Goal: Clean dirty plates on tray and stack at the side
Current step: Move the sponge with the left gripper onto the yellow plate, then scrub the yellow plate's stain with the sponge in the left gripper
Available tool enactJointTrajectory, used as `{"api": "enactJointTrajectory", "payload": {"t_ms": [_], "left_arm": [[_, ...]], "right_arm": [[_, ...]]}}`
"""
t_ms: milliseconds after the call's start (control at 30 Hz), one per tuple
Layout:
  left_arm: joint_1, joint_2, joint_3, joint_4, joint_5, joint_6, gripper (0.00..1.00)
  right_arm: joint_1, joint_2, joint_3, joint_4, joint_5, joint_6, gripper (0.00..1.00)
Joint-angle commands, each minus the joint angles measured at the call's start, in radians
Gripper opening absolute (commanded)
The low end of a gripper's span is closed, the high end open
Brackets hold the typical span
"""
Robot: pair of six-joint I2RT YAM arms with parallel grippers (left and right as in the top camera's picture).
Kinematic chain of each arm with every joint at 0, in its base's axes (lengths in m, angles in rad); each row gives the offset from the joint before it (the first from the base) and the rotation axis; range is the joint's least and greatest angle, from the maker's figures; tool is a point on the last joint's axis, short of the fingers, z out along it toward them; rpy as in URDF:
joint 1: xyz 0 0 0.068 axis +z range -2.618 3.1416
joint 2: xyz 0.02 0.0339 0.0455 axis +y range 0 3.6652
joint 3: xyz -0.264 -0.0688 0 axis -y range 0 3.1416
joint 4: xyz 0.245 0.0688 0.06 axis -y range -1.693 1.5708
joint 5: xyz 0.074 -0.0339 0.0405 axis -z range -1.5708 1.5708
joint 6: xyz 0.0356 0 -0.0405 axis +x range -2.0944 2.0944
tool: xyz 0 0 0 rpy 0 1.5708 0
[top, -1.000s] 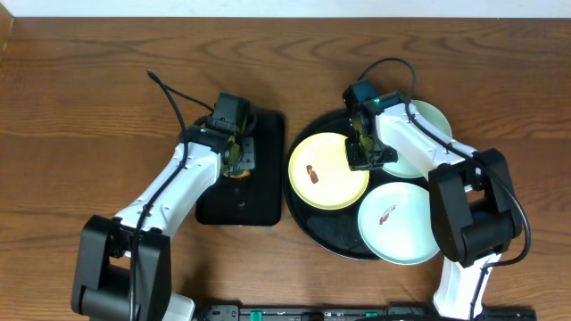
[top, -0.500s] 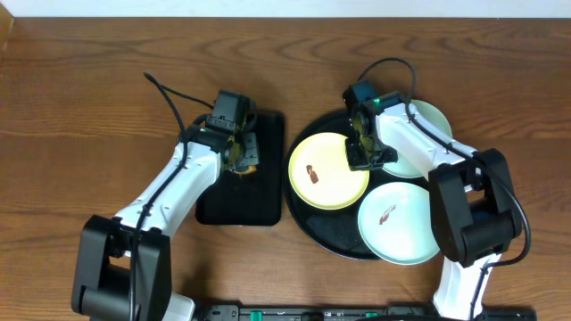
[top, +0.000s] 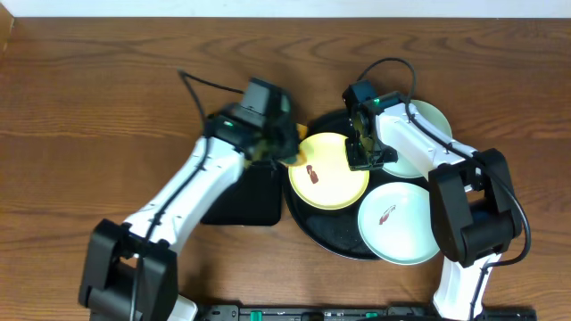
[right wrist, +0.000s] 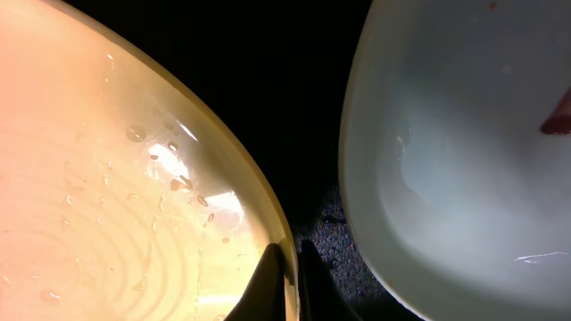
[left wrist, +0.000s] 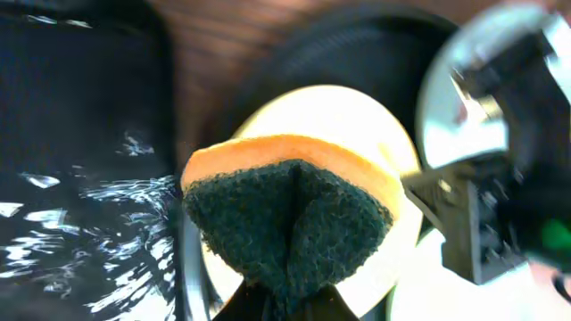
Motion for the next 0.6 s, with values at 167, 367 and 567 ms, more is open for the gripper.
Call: {"api": "enactJointTrajectory", "payload": {"t_ms": [167, 367, 567], "left_arm": [[-0.117, 0.108, 0.014, 0.010, -0.013, -0.056, 0.08], [-0.143, 0.175, 0.014, 0.052, -0.005, -0.055, 0.08], [-0.158, 0.210, 0.014, 0.111, -0.007, -0.053, 0.08]], "right_arm": [[-0.002, 0.000, 0.004, -0.005, 0.053, -0.005, 0.01], [-0.002, 0.000, 0.004, -0.005, 0.053, -0.005, 0.01], [-0.002, 0.000, 0.004, -0.005, 0.053, -0.005, 0.01]]}}
